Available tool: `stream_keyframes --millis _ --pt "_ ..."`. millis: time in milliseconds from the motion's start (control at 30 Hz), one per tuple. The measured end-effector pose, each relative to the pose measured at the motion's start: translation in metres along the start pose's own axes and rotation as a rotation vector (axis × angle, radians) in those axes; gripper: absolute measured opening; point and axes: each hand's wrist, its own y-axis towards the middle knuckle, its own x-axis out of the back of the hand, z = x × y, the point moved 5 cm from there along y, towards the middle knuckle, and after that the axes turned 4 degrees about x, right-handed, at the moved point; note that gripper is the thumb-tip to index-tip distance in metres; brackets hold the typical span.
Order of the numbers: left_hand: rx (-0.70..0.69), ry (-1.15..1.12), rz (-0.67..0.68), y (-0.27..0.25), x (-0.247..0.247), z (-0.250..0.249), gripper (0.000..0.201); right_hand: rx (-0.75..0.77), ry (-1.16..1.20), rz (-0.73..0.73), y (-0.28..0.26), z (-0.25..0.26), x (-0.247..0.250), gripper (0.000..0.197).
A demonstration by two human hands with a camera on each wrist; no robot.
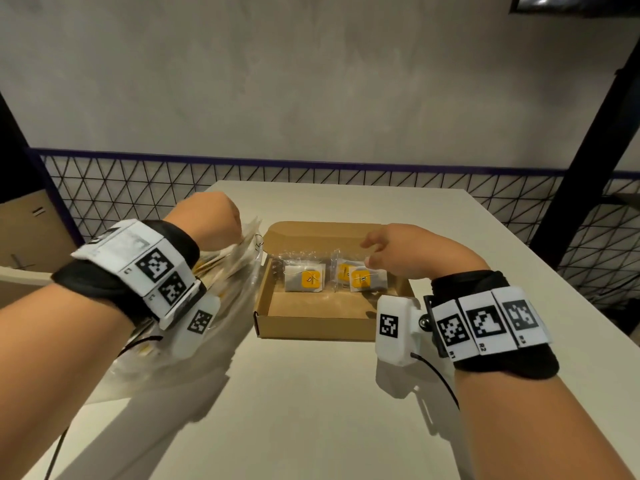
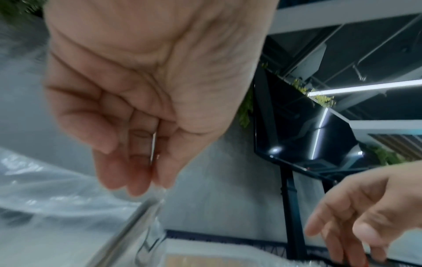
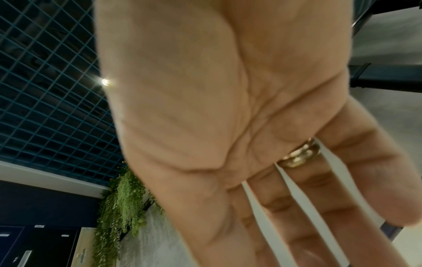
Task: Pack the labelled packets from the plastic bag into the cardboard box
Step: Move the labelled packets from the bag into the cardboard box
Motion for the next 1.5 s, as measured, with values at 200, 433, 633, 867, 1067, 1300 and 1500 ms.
stream_keyframes --millis 200,433,633,867,1067,1300,1500 --pt "-0.163 -0.415 -0.02 -0.019 0.027 -0.017 0.014 0.104 0.069 -0.065 -0.003 0.009 0.008 0.04" --pt "-0.315 -0.917 0.14 -0.034 0.033 -0.052 0.007 0.319 0.447 -0.291 -0.003 0.022 0.018 0.048" --pt "-0.323 -1.175 0.211 -0.035 0.026 -0.066 0.008 0.395 0.616 -0.416 -0.012 0.02 0.033 0.009" --pt "-0.332 -1.215 0.31 -0.036 0.01 -0.078 0.008 0.4 0.65 -0.486 -0.012 0.016 0.038 0.018" --pt "-0.334 -1.163 0.187 -0.032 0.011 -0.075 0.015 0.369 0.726 -0.458 -0.01 0.011 0.039 0.02" --pt "-0.366 -1.188 0.255 -0.039 0.011 -0.08 0.041 0.344 0.588 -0.507 -0.01 0.01 0.038 0.022" --pt "-0.387 -1.174 0.29 -0.044 0.005 -0.089 0.043 0.296 0.528 -0.534 -0.008 0.009 0.038 0.031"
